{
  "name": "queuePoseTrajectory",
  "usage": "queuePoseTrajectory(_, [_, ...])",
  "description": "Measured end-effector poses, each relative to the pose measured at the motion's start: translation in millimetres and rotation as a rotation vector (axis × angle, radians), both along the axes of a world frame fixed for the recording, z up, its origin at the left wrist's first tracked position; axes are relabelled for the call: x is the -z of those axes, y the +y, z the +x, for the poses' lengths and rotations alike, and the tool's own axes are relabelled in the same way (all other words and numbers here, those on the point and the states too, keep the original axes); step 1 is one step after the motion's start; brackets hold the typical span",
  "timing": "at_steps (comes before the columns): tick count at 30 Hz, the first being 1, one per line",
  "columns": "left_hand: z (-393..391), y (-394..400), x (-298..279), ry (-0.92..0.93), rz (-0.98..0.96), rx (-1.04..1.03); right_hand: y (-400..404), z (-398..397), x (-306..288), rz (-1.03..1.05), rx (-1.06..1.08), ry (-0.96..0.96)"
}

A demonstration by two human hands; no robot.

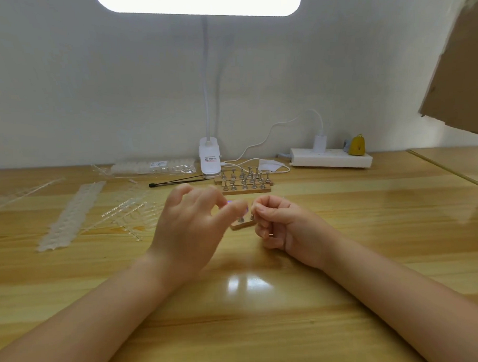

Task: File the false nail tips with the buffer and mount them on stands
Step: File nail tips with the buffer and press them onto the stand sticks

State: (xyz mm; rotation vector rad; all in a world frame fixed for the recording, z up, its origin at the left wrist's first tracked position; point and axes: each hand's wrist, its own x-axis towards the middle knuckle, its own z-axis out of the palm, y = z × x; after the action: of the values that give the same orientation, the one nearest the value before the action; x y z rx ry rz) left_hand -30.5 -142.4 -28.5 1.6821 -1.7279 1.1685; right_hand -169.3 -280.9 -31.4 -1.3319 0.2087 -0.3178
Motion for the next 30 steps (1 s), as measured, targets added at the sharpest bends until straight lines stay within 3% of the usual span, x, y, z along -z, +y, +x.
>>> queuePoseTrajectory(3, [2, 1, -3, 0.055, -0.061, 0.036, 1, 1, 2, -0.016, 0.014, 0.001])
queuePoseTrajectory(7, [-11, -4, 1, -0.029, -0.066, 0.094, 2, 0, 1, -0.035, -0.001, -0.003])
queuePoseTrajectory(11, [4, 2, 0, 0.121, 0.0, -0.041, 2, 0, 0, -0.022, -0.003, 0.007])
queuePoseTrajectory(16, [-12, -3, -2, 0.149, -0.031, 0.136, 3, 0, 0, -0.046, 0.0, -0.01])
queuePoseTrajectory(20, [-5, -1, 4, 0.217, 0.056, 0.08, 2, -1, 0, -0.03, 0.006, -0.03])
queuePoseTrajectory(24, [-7, -2, 2, 0.329, -0.01, 0.149, 3, 0, 2, -0.042, 0.023, -0.031])
queuePoseTrajectory(30, [-5, -1, 8, 0.278, 0.077, 0.057, 2, 0, 2, 0.003, 0.043, -0.043])
